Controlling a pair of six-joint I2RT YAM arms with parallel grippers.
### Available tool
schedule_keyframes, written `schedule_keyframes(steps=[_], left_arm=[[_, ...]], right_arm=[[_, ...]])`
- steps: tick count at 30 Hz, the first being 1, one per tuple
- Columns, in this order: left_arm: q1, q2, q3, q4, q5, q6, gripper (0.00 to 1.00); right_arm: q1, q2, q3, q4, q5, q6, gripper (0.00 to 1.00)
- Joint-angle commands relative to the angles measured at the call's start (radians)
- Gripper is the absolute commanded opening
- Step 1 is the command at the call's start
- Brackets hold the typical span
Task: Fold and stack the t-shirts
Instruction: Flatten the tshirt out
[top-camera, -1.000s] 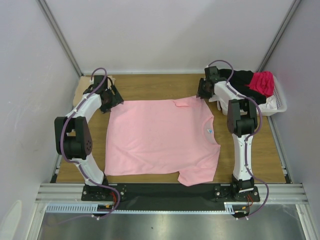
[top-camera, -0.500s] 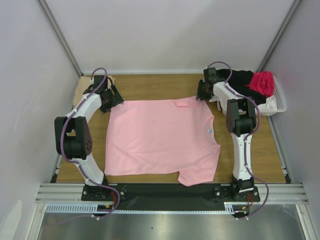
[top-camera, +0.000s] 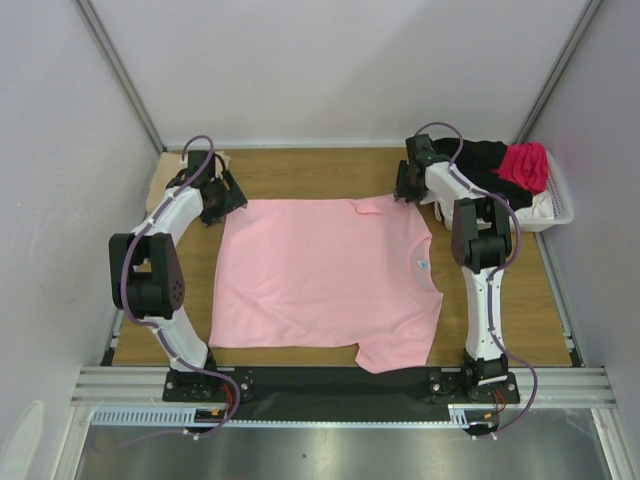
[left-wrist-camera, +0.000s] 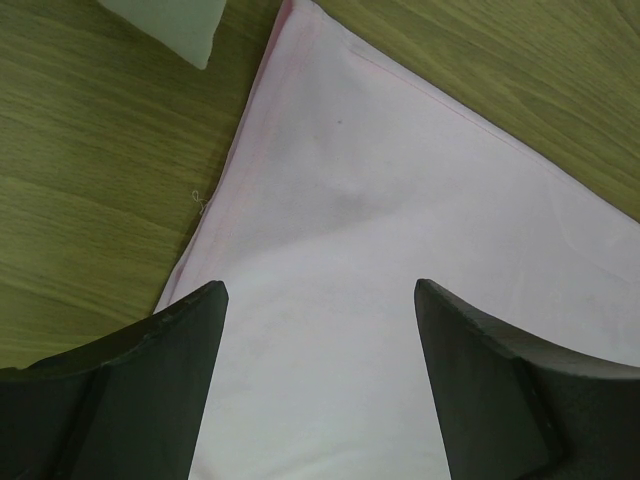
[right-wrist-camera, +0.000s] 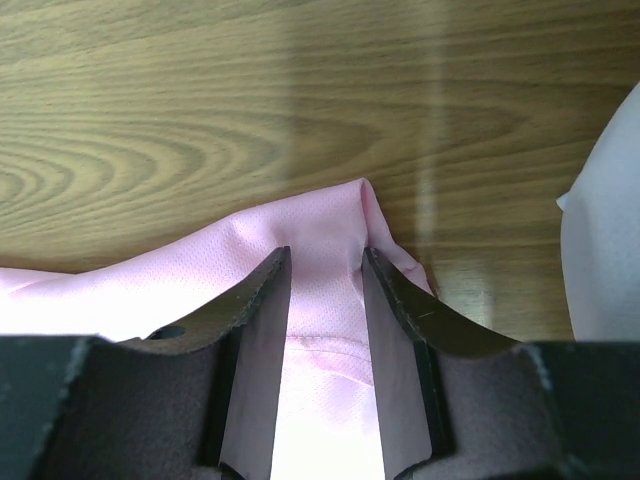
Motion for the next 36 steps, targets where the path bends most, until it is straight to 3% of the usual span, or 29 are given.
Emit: schedule_keyframes(steps=[1,21,26,30,36], left_arm=[[0.009,-0.006,0.010,0.026,0.013,0.010,0.82],[0.009,0.000,0.010,0.030,0.013,0.012,0.82],[0.009,0.000,0.011,0.027,0.013,0.013,0.81],[0.009,0.002,0.017,0.029,0.013,0.015,0.82],[0.009,0.046,0.074,0.047,0.013,0.022,0.82]], right_arm=[[0.006,0.001,0.049,-0.030,0.037,-0.017,0.41],[0.029,0.013,0.063,-0.056,0.120,-0.073,0.38],[0.029,0.024,0.060,-0.046,0.103,-0.073,0.24],[0.030,0.018,0.077,-0.055,0.104,-0.073,0.00],[0.020,-0.036,0.101,-0.055,0.025,-0.044,0.00]])
